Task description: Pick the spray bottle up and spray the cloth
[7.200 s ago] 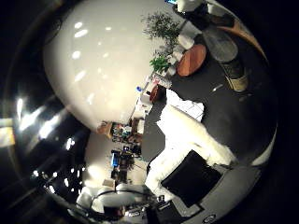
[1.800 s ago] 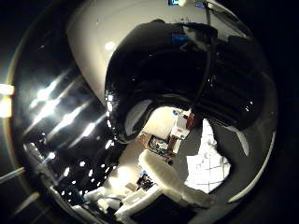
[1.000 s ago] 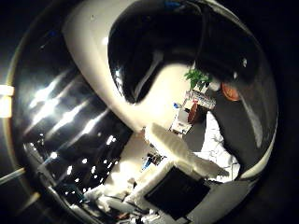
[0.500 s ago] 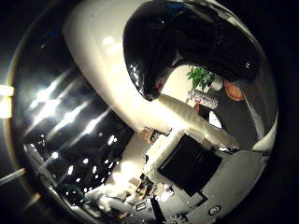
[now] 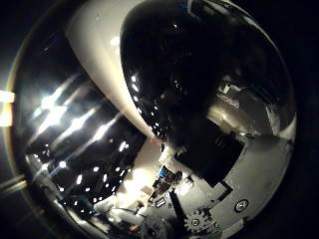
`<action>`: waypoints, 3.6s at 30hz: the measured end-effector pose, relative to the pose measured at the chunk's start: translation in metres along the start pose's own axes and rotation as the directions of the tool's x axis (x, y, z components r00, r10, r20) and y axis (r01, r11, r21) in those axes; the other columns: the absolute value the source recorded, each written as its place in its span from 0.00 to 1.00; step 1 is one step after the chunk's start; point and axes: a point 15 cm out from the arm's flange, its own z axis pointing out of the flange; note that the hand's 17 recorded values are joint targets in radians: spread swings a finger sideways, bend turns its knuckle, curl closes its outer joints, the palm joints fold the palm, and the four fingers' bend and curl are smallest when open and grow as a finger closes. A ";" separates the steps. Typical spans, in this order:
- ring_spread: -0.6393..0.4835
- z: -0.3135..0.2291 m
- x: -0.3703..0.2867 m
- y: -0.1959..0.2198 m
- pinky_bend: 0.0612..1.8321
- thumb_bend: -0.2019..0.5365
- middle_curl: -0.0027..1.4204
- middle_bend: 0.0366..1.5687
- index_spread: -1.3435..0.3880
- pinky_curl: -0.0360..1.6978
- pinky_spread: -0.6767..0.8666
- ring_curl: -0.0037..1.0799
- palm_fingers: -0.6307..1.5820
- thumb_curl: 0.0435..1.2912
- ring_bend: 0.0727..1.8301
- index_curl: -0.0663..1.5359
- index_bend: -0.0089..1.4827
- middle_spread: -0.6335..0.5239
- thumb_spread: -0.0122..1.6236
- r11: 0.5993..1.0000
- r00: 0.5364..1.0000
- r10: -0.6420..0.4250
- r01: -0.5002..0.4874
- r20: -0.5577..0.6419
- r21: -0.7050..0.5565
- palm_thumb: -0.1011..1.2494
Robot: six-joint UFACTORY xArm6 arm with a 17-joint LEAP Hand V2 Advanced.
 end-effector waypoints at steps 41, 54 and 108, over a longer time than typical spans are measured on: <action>0.35 0.052 -0.151 0.004 0.54 0.27 0.66 0.72 0.54 0.75 0.23 0.70 0.79 0.46 0.70 0.69 0.59 0.37 0.61 0.883 0.997 0.051 -0.021 0.050 -0.470 0.79; 0.35 0.046 -0.159 0.023 0.55 0.25 0.64 0.79 0.59 0.83 0.26 0.77 0.78 0.55 0.72 0.65 0.69 0.40 0.56 0.751 0.995 0.083 -0.094 -0.047 -0.654 0.78; 0.36 0.103 -0.120 0.137 0.55 0.26 0.58 0.84 0.63 0.86 0.30 0.80 0.78 0.58 0.71 0.57 0.75 0.41 0.64 0.166 0.786 0.165 -0.618 -0.596 -0.769 0.79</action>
